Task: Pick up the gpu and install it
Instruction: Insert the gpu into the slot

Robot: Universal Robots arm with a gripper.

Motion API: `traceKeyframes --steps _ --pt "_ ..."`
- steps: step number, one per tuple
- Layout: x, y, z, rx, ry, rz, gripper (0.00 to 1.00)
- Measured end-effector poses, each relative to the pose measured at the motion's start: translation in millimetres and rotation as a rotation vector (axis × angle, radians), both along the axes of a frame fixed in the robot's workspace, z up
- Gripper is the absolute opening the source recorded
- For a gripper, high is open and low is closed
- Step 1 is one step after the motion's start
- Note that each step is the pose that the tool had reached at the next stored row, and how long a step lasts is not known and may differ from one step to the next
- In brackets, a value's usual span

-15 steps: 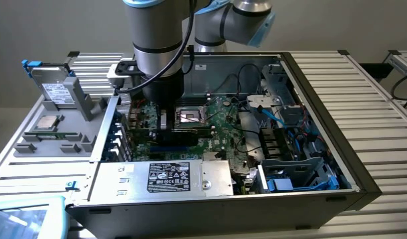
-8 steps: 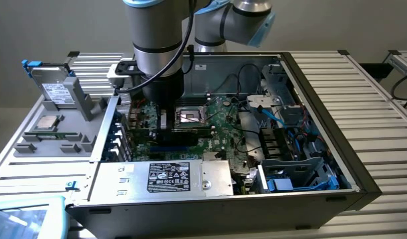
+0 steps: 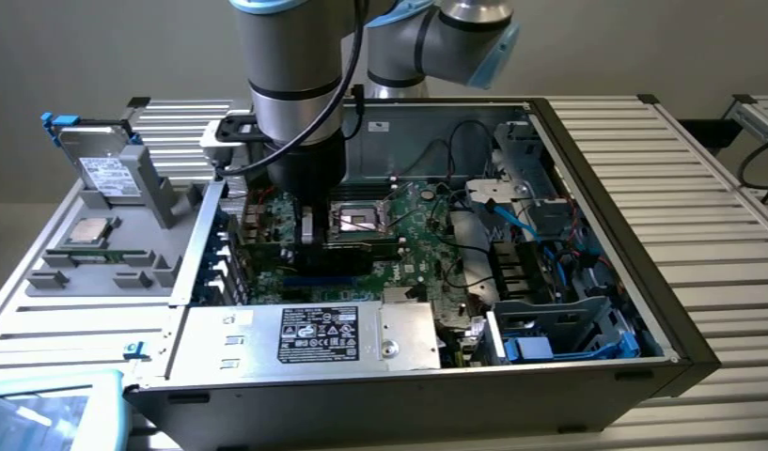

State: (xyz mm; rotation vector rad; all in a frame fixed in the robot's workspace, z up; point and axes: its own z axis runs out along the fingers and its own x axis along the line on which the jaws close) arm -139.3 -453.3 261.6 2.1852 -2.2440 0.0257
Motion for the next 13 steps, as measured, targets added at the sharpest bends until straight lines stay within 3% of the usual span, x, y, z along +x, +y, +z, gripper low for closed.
traceKeyframes --steps 13 --pt "-0.2 0.4 0.0 0.0000 -0.0002 0.003 0.27"
